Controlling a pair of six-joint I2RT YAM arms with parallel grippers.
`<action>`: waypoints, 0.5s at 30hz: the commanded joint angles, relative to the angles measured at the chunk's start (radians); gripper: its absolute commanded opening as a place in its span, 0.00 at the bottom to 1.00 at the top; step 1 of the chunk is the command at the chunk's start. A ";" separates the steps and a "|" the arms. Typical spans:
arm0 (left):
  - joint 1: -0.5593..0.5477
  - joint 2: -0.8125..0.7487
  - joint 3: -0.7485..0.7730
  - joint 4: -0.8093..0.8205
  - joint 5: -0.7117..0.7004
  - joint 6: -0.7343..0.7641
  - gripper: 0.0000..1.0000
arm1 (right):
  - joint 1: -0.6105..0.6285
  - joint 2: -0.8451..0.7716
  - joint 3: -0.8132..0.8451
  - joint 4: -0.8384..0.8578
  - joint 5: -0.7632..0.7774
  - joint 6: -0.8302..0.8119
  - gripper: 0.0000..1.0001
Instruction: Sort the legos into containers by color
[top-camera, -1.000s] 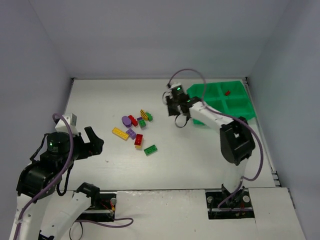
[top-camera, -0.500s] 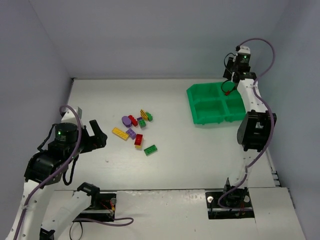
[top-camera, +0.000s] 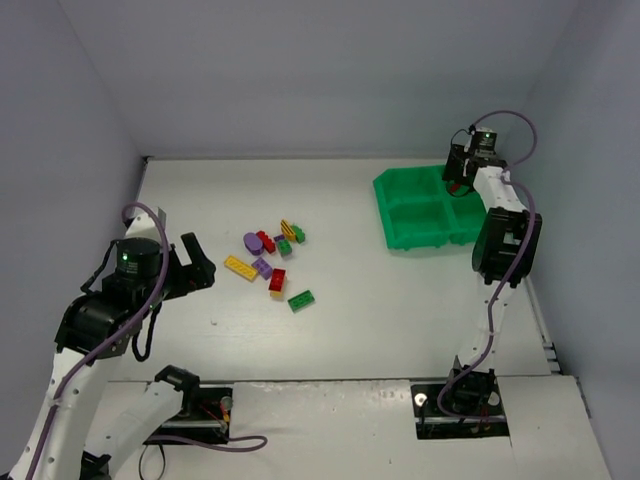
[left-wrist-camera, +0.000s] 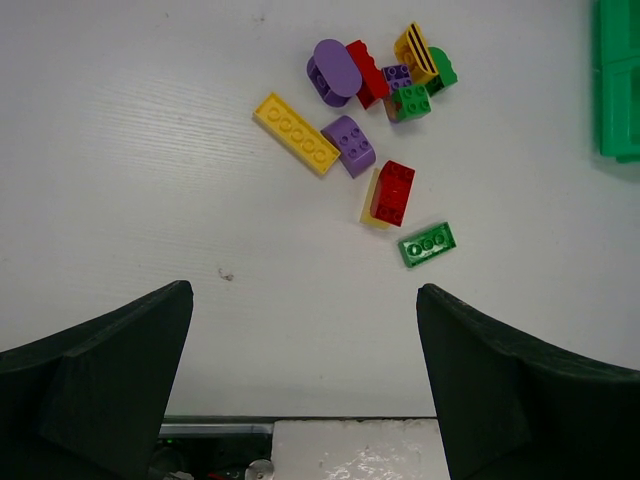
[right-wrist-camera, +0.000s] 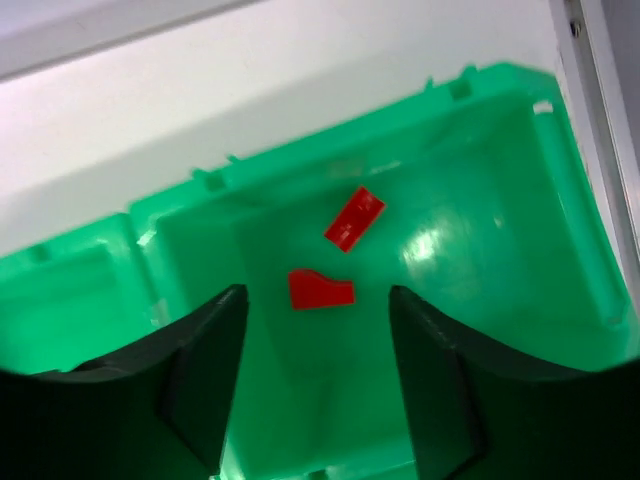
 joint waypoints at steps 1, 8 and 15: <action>-0.004 0.012 0.030 0.054 -0.010 -0.022 0.87 | 0.014 -0.130 0.045 0.048 -0.023 -0.013 0.57; -0.004 -0.016 0.029 0.042 -0.002 -0.019 0.87 | 0.136 -0.377 -0.130 0.053 -0.002 -0.037 0.45; -0.004 -0.057 0.019 0.023 0.016 -0.025 0.87 | 0.430 -0.653 -0.404 0.053 -0.014 0.059 0.40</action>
